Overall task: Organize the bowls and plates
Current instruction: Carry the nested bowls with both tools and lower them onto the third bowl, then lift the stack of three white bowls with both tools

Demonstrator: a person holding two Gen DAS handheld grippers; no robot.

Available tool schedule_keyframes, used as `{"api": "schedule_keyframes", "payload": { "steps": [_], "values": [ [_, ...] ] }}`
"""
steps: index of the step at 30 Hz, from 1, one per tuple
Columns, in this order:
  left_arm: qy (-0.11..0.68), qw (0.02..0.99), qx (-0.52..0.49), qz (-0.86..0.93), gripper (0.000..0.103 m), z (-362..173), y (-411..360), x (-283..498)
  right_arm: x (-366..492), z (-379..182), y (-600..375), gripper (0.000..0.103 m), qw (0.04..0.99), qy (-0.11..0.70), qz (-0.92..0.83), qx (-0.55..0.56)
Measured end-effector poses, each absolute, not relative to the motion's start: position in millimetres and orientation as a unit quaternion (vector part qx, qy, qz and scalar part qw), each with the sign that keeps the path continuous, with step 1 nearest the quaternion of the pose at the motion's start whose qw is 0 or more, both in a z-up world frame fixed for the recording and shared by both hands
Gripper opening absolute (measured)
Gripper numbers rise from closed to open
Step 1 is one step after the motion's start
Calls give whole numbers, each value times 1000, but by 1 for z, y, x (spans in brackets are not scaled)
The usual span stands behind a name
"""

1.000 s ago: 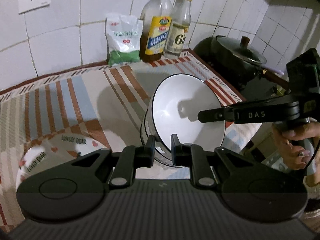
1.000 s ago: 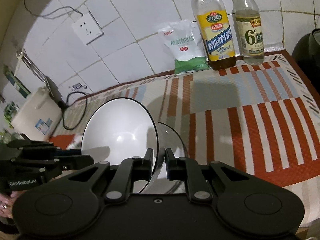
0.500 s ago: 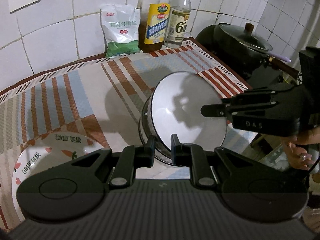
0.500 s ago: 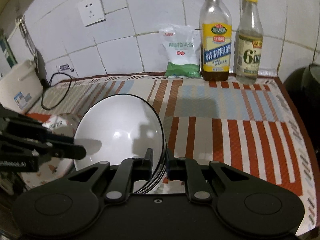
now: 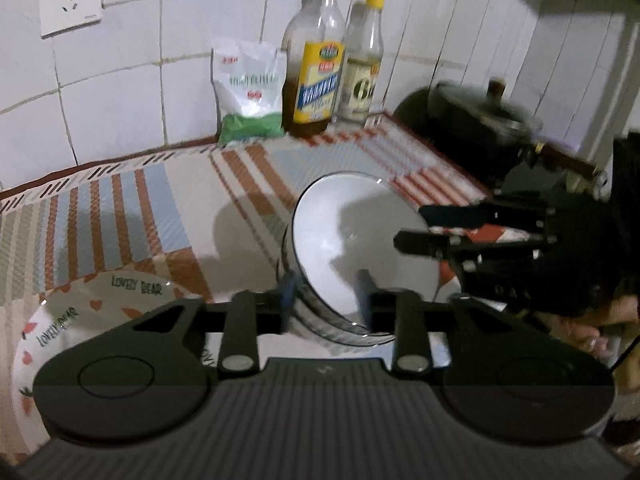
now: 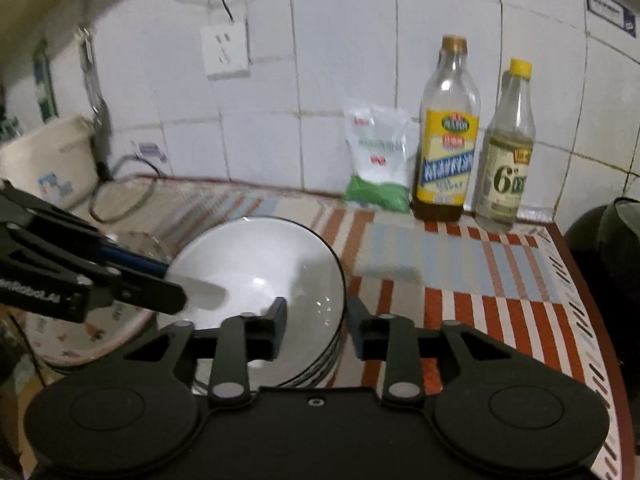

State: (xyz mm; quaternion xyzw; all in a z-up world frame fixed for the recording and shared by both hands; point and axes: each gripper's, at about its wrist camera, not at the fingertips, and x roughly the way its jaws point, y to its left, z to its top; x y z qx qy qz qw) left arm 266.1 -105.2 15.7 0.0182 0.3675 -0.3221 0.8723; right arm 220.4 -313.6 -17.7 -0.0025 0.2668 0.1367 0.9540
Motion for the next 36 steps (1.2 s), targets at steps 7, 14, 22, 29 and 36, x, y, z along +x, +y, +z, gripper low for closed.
{"api": "schedule_keyframes", "payload": {
  "steps": [7,14,22,29,36],
  "values": [
    [293,898,-21,-328,61,19,-94,234,171,-20,-318,70,971,184,151,-16],
    [234,920,5,-315,75,11,-98,197,142,-47,-316,79,971,170,161,-42],
    [219,926,34,-305,84,-12,-113,180,134,-75,-310,93,967,166,185,-48],
    [217,927,57,-302,94,-28,-120,187,157,-106,-302,95,966,173,189,-41],
    [231,920,78,-307,98,-43,-129,202,180,-121,-305,96,965,168,198,-20]
  ]
}}
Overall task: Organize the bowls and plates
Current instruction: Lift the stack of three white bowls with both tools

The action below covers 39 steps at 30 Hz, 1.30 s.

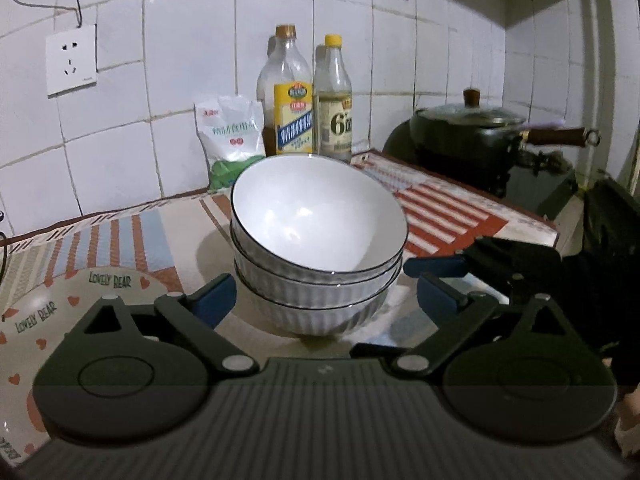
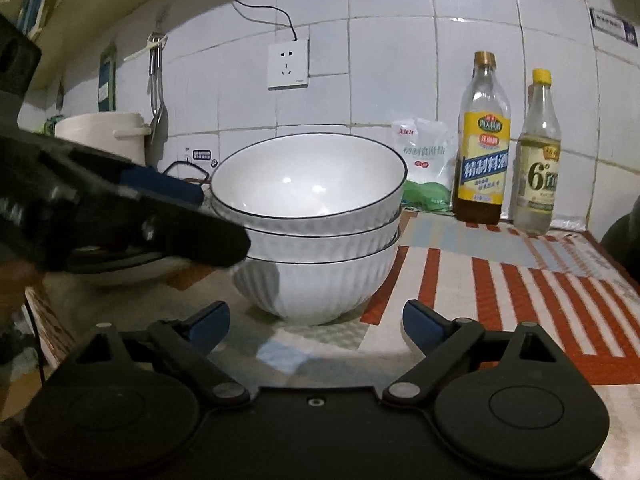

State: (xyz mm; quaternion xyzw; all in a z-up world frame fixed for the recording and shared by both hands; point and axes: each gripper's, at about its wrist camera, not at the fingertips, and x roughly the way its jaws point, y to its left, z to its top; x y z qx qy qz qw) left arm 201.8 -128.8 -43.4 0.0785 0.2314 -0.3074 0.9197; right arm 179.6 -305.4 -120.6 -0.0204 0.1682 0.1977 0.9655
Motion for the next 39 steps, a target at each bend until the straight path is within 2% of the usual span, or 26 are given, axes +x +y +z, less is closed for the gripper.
{"api": "schedule_keyframes", "payload": {
  "steps": [14,39],
  "values": [
    [277,901,90,-322,103,-55,-142,239,205,-122,-297,99,960,166,221,-43],
    [253,902,107,-333,103,-58,-144,234,207,-122,-289,102,969,155,194,-13]
  ]
}}
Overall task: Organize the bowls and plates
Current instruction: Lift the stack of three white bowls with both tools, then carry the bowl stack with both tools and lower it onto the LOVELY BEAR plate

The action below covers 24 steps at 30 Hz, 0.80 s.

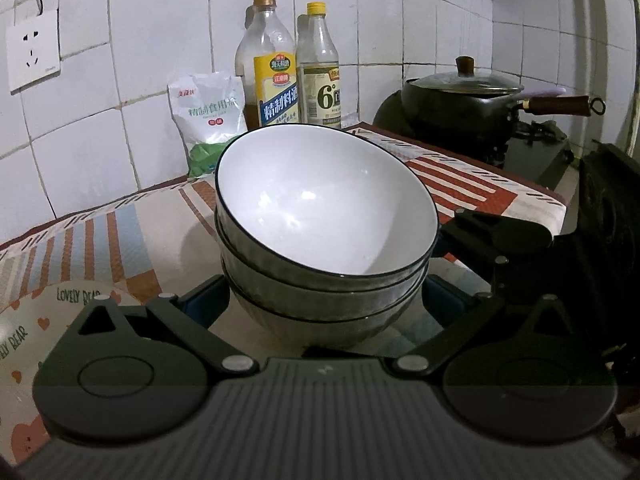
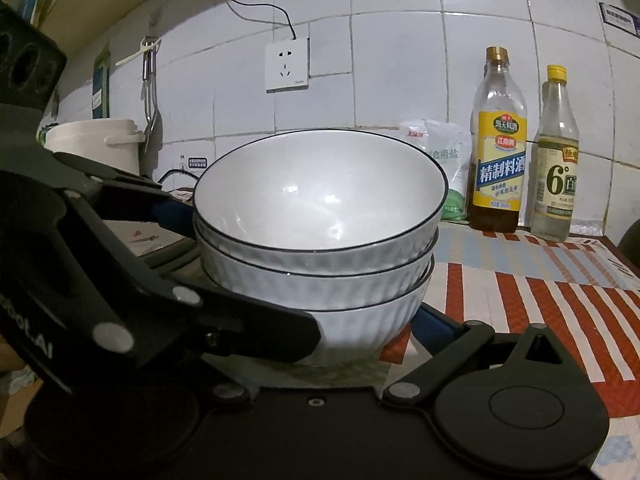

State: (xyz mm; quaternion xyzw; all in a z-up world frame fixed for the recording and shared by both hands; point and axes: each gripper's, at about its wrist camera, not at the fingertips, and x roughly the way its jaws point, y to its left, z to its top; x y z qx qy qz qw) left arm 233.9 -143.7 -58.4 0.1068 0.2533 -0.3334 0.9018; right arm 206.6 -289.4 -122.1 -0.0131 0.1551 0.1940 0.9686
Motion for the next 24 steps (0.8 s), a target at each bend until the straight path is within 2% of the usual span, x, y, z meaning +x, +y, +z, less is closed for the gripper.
{"api": "schedule_keyframes", "payload": {
  "steps": [10,24],
  "values": [
    [248,902,105,-337,103,-54,-139,225,195,-117,-282,102,971,147,185,-33],
    [243,907,101,-328,102,-14,-110,195,169,-78,-257,101,968,142,201,-45]
  ]
}}
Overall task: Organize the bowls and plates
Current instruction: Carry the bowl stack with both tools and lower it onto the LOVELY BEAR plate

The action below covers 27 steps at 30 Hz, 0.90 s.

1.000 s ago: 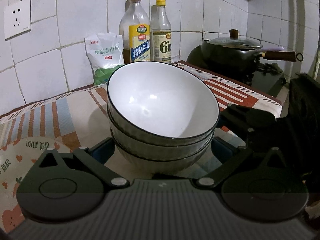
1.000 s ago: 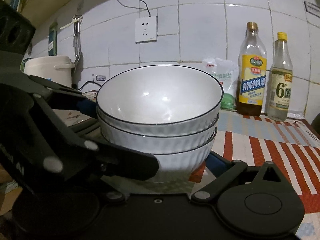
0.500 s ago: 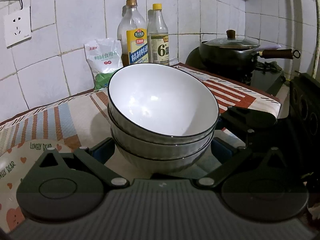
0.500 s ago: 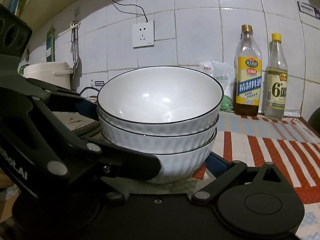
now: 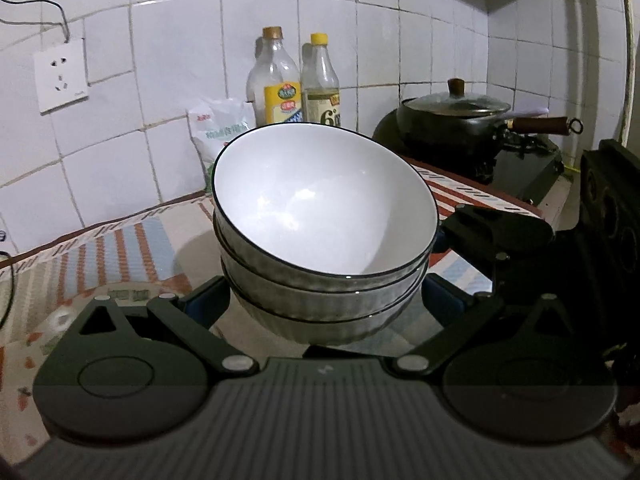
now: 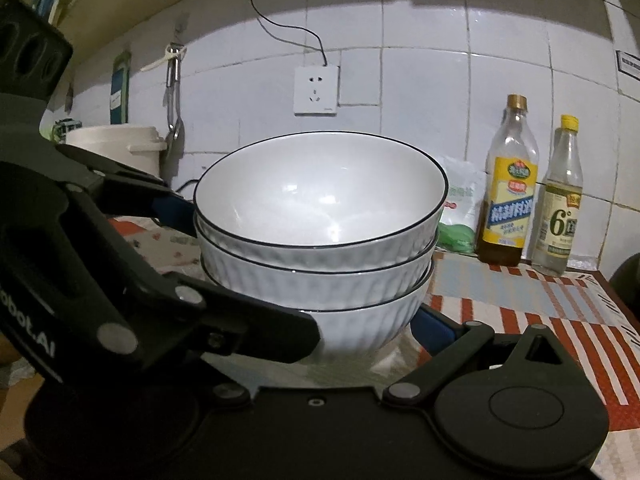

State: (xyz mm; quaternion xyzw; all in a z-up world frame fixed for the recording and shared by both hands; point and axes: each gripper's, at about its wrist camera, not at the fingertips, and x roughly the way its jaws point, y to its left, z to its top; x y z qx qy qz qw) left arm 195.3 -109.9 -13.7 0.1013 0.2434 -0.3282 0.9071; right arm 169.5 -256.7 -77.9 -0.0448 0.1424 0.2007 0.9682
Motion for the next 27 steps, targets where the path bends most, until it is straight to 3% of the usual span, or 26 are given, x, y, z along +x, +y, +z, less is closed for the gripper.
{"api": "schedule_keyframes", "payload": {
  "steps": [13,27],
  "values": [
    [249,922,94,-283,102,22,-33,169,156,-48,-188,101,955,137,260,-31],
    [250,930,33,-266,102,0,53,191,175,-65,-118,101,949,128,284,-48]
  ]
}}
